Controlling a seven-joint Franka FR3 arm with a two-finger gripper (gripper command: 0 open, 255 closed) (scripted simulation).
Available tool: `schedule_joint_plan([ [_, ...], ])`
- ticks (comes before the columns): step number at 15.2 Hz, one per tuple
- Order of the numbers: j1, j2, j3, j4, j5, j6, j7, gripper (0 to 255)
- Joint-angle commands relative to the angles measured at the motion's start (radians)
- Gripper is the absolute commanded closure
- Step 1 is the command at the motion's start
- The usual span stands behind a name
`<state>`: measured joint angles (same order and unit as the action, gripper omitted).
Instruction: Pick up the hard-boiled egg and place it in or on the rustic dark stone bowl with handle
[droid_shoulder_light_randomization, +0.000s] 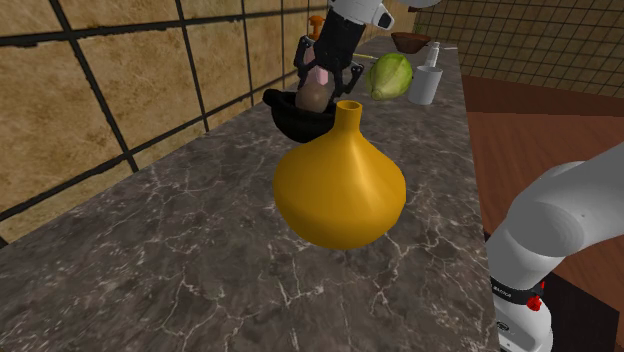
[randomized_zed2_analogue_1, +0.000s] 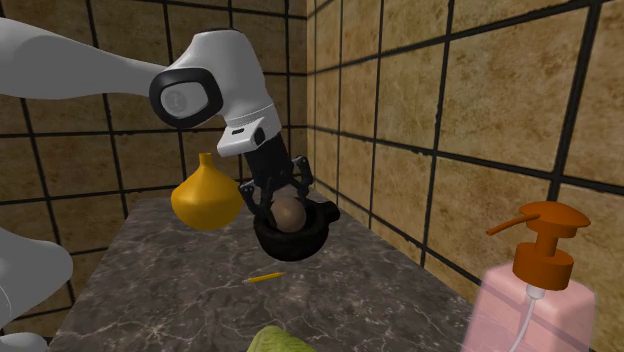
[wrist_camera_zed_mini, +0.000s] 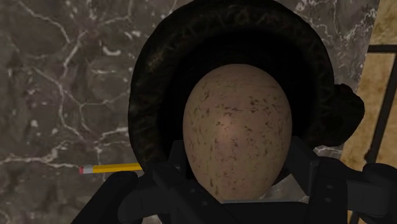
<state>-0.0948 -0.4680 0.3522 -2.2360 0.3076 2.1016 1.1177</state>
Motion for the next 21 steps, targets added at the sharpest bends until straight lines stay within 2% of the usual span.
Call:
schedule_joint_plan([
  [1,0.0,0.001,0.001,-0.002,0.0,-0.001,0.0,255],
  [7,0.0,0.002,0.0,-0.002,0.0,0.0,0.0,255],
  [21,-0.014,0.018,-0.018,0.198,-0.029,-0.183,0.03,255],
])
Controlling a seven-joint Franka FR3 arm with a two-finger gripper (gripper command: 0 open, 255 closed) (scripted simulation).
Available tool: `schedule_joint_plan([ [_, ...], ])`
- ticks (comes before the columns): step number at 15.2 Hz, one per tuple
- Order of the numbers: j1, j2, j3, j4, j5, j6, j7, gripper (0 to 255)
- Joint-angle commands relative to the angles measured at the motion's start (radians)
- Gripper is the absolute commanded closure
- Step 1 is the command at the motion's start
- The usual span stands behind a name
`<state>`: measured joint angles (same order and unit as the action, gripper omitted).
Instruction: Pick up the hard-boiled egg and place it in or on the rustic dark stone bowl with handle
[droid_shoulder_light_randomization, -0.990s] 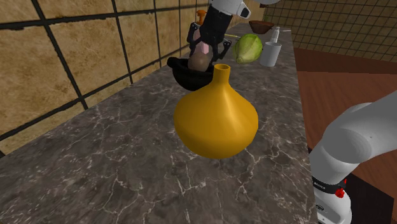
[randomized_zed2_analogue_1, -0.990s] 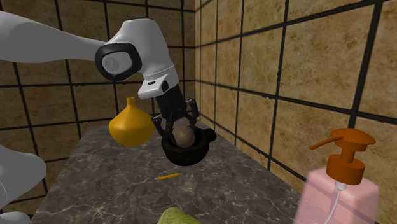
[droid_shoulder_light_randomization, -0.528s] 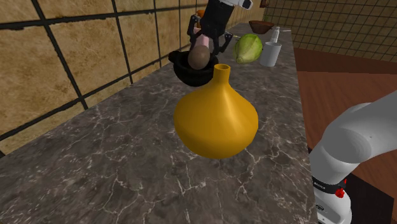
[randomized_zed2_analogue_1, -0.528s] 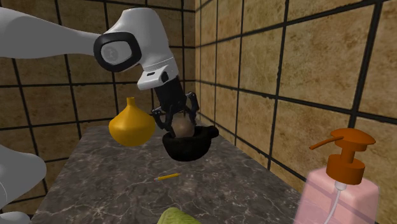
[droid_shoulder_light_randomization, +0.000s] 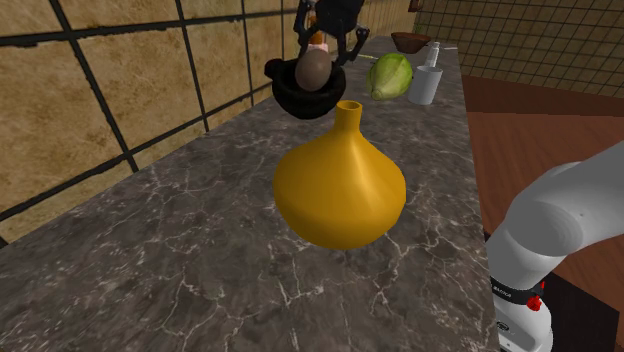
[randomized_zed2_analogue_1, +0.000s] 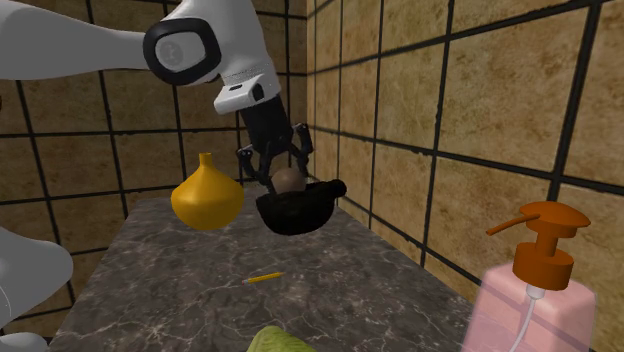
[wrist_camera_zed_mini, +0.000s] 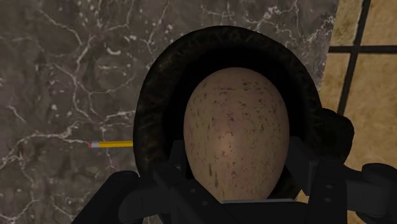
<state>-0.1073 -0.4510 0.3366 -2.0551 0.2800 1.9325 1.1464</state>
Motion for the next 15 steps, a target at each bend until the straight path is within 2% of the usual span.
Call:
schedule_joint_plan([
  [1,-0.002,0.003,-0.003,0.032,-0.004,-0.026,0.004,255],
  [9,-0.009,0.032,-0.008,0.159,-0.02,-0.124,0.023,255],
  [11,-0.011,0.095,0.026,0.242,-0.04,-0.137,0.065,255],
  [15,-0.008,0.077,0.027,0.17,-0.031,-0.084,0.054,255],
])
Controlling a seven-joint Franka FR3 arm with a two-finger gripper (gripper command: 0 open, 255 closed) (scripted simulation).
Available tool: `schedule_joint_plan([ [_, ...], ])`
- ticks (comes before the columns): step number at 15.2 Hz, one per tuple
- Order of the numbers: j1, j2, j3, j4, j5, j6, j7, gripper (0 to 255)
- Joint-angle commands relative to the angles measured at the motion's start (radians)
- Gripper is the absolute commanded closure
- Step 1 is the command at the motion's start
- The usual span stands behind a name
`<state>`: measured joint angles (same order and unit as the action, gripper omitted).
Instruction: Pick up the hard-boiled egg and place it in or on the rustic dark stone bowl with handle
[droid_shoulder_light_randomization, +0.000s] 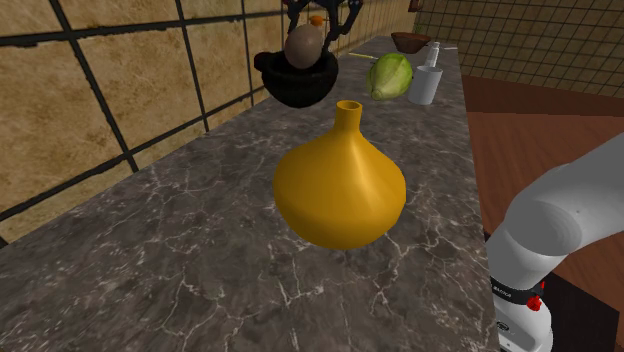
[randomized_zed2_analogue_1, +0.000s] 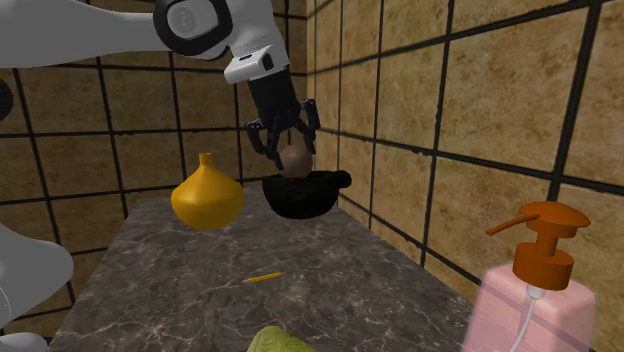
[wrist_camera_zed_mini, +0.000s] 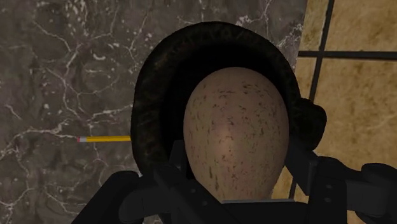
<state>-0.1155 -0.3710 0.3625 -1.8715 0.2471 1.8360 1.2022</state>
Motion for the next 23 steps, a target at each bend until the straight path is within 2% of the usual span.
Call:
schedule_joint_plan([
  [1,0.002,-0.007,0.001,-0.03,0.004,0.025,-0.004,255],
  [11,0.011,-0.034,0.009,-0.19,0.024,0.157,-0.027,255],
  [19,0.011,-0.034,0.009,-0.19,0.024,0.157,-0.027,255],
  [20,0.011,-0.034,0.009,-0.19,0.024,0.157,-0.027,0],
  [23,0.011,-0.034,0.009,-0.19,0.024,0.157,-0.027,0],
])
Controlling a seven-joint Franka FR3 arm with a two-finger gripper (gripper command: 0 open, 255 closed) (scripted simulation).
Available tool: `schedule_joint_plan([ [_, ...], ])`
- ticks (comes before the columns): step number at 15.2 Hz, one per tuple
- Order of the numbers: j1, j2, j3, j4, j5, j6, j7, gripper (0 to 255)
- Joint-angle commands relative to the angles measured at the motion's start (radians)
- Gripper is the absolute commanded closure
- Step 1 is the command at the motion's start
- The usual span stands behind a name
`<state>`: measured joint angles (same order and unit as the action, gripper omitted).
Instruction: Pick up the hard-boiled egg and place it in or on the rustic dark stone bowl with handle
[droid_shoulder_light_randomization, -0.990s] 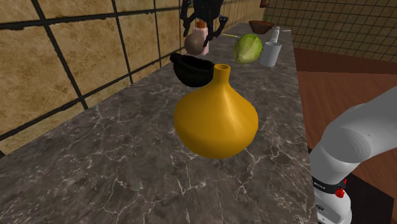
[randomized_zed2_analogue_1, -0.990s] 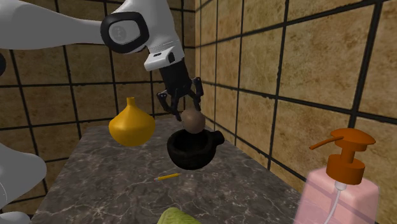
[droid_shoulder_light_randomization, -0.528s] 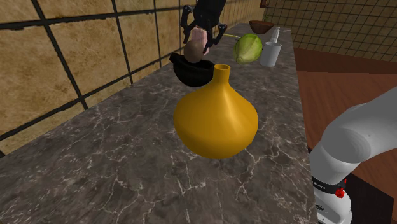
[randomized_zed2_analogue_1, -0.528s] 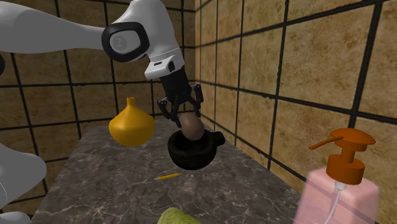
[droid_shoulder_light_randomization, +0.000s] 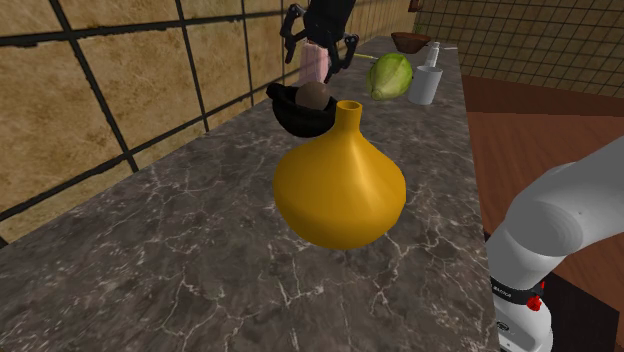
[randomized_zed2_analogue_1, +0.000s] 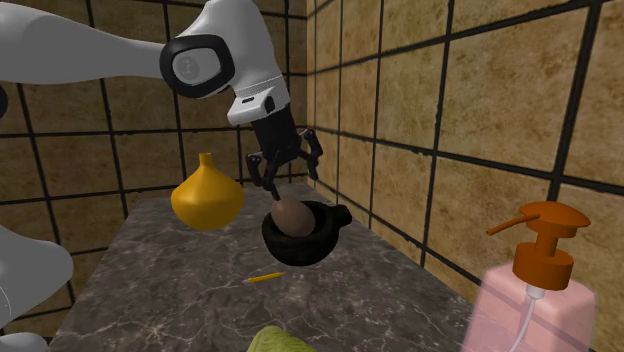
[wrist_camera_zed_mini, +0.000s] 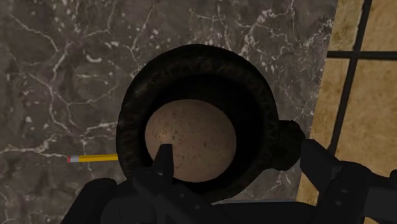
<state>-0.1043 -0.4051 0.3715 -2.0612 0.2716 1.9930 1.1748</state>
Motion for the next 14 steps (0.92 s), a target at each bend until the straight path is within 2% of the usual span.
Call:
schedule_joint_plan([
  [1,0.0,0.0,0.0,0.0,0.0,0.0,0.0,0],
  [2,0.0,0.0,0.0,0.0,0.0,0.0,0.0,0],
  [6,-0.004,-0.026,-0.028,0.098,-0.004,-0.126,0.0,0],
  [14,-0.004,-0.026,-0.028,0.098,-0.004,-0.126,0.0,0],
])
